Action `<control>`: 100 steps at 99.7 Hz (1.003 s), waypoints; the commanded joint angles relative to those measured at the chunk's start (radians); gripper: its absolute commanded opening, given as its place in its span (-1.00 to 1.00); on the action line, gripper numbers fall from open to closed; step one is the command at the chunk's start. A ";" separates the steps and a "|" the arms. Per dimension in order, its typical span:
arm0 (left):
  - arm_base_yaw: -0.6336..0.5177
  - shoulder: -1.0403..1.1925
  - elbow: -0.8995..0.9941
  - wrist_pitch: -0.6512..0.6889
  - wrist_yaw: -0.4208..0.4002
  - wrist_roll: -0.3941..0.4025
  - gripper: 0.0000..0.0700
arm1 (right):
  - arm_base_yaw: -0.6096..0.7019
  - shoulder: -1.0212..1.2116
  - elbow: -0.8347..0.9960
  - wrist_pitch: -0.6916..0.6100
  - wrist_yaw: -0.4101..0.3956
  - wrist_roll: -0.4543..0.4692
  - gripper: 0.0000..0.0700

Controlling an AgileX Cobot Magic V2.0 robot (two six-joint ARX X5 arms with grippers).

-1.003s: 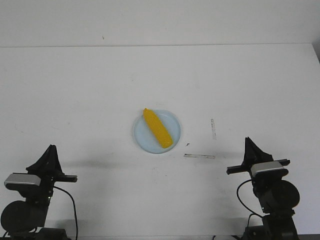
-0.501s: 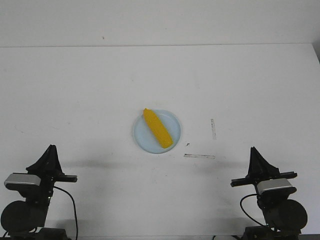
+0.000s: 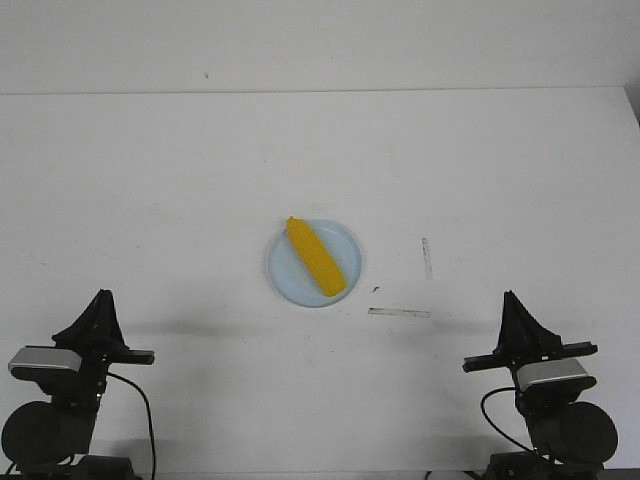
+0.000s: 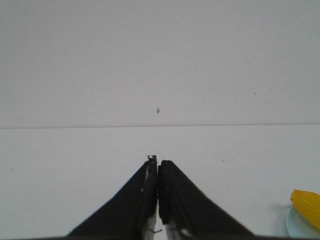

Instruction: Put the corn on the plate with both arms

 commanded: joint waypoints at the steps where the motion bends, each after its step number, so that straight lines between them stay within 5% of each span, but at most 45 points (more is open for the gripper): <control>1: 0.000 -0.002 0.010 0.016 0.001 -0.002 -0.99 | -0.001 -0.002 0.000 0.010 0.000 0.009 -0.95; 64: 0.001 -0.002 -0.002 0.016 -0.005 -0.002 -0.99 | -0.001 -0.002 0.000 0.010 0.000 0.009 -0.95; 100: 0.046 -0.045 -0.220 0.159 0.002 -0.006 -1.00 | -0.001 -0.002 0.000 0.010 0.000 0.009 -0.95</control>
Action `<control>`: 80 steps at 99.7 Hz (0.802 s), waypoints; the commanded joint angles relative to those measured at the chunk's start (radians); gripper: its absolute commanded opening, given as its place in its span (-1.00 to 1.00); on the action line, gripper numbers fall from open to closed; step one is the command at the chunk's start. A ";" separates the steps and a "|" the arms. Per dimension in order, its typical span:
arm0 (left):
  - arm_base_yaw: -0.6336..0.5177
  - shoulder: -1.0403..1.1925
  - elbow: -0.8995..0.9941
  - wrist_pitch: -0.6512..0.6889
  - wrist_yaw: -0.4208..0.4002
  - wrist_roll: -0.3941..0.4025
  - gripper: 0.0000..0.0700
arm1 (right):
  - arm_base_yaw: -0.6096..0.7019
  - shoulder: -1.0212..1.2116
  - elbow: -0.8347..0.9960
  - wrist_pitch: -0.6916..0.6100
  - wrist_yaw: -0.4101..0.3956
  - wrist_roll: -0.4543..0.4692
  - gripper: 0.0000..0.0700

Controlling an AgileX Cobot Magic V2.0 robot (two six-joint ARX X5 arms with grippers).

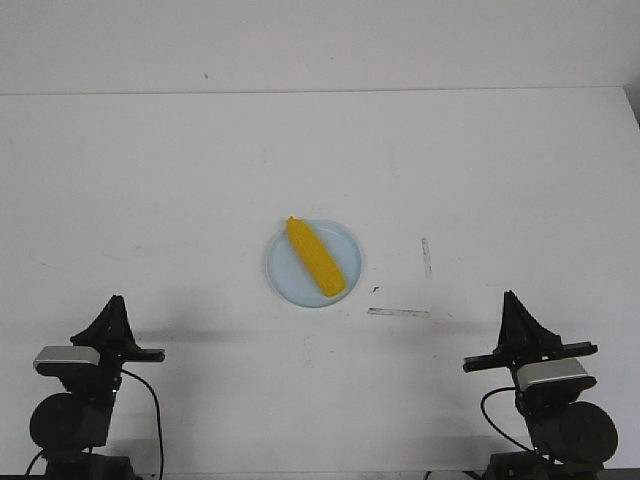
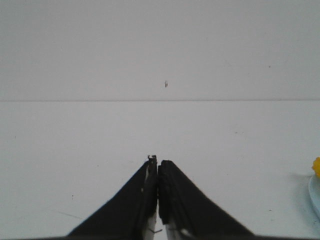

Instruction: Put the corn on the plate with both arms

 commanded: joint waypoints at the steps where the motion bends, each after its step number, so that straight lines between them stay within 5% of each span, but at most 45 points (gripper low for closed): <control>1: 0.010 -0.020 -0.019 0.025 0.002 -0.006 -1.00 | -0.001 -0.002 0.000 0.010 0.000 0.009 -0.95; 80: 0.024 -0.151 -0.179 0.064 0.001 -0.005 -1.00 | -0.001 -0.002 0.000 0.010 0.000 0.009 -0.95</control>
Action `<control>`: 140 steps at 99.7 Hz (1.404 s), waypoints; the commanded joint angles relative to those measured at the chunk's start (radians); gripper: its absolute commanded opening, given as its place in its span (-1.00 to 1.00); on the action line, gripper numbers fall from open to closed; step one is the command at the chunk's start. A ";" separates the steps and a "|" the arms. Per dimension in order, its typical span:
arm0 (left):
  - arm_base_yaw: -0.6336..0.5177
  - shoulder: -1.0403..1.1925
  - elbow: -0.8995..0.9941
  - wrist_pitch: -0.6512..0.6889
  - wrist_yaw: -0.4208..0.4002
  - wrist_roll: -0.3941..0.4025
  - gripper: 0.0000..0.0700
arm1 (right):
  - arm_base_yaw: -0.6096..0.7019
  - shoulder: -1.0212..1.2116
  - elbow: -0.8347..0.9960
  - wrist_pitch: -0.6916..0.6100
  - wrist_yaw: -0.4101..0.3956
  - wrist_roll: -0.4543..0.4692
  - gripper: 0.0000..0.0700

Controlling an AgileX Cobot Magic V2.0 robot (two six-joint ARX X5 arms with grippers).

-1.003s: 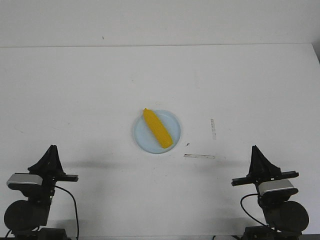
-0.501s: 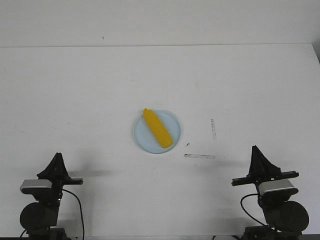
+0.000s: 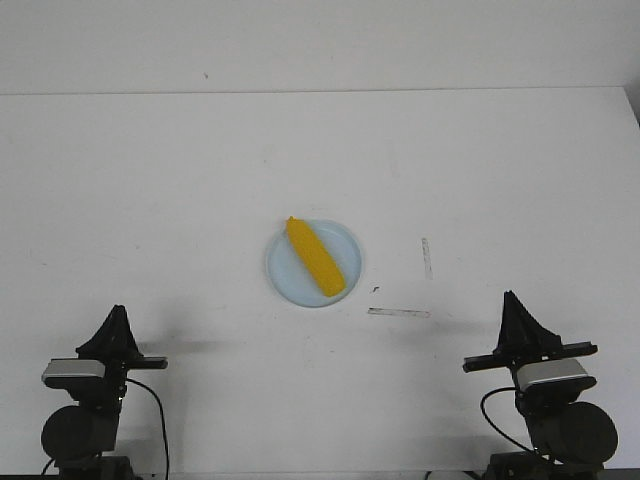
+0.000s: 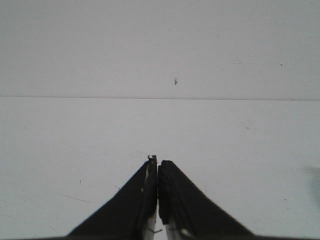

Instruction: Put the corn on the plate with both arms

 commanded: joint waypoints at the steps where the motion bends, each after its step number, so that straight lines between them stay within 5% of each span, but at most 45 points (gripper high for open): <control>1: 0.000 -0.001 -0.021 0.014 -0.001 -0.002 -1.00 | -0.001 -0.002 0.001 0.010 0.000 0.009 -0.95; 140: 0.001 -0.001 -0.021 0.013 -0.001 -0.002 -0.99 | -0.045 -0.002 -0.015 0.009 0.000 0.009 -0.95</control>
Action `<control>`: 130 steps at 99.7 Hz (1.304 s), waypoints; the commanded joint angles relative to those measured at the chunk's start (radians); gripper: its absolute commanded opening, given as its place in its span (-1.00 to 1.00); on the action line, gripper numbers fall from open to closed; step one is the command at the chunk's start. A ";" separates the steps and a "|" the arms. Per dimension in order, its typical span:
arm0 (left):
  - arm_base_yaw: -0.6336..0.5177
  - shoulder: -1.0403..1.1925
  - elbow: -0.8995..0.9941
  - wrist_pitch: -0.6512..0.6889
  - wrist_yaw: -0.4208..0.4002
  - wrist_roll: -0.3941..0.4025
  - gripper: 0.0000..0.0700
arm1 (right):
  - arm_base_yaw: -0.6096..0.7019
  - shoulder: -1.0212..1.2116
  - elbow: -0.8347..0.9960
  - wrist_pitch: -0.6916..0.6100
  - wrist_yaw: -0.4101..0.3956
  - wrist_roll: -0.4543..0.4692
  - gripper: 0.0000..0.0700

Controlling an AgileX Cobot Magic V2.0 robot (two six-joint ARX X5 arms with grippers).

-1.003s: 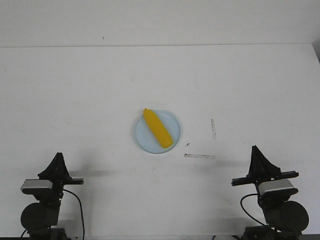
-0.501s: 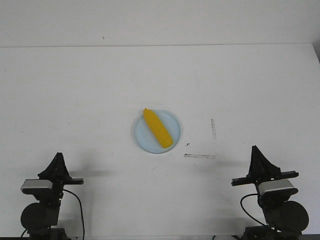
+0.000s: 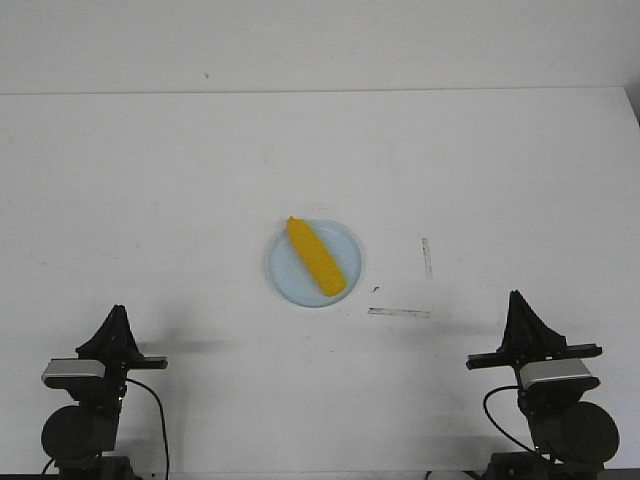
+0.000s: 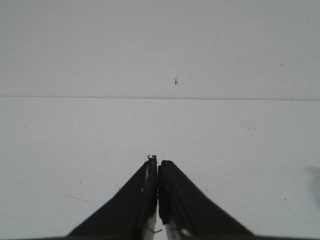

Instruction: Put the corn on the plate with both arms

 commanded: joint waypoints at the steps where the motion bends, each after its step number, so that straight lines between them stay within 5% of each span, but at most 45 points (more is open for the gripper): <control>1: 0.001 -0.001 -0.021 0.013 -0.001 -0.002 -1.00 | -0.005 -0.003 -0.014 0.008 0.000 0.010 -0.95; 41: 0.001 -0.001 -0.021 0.014 -0.001 -0.002 -1.00 | -0.005 -0.111 -0.181 0.030 0.000 0.009 -0.95; 65: 0.001 -0.001 -0.021 0.014 -0.001 -0.002 -1.00 | -0.004 -0.111 -0.310 0.257 0.005 0.010 -0.95; 130: 0.001 -0.001 -0.021 0.014 -0.001 -0.002 -1.00 | -0.003 -0.111 -0.309 0.189 0.003 0.009 -0.95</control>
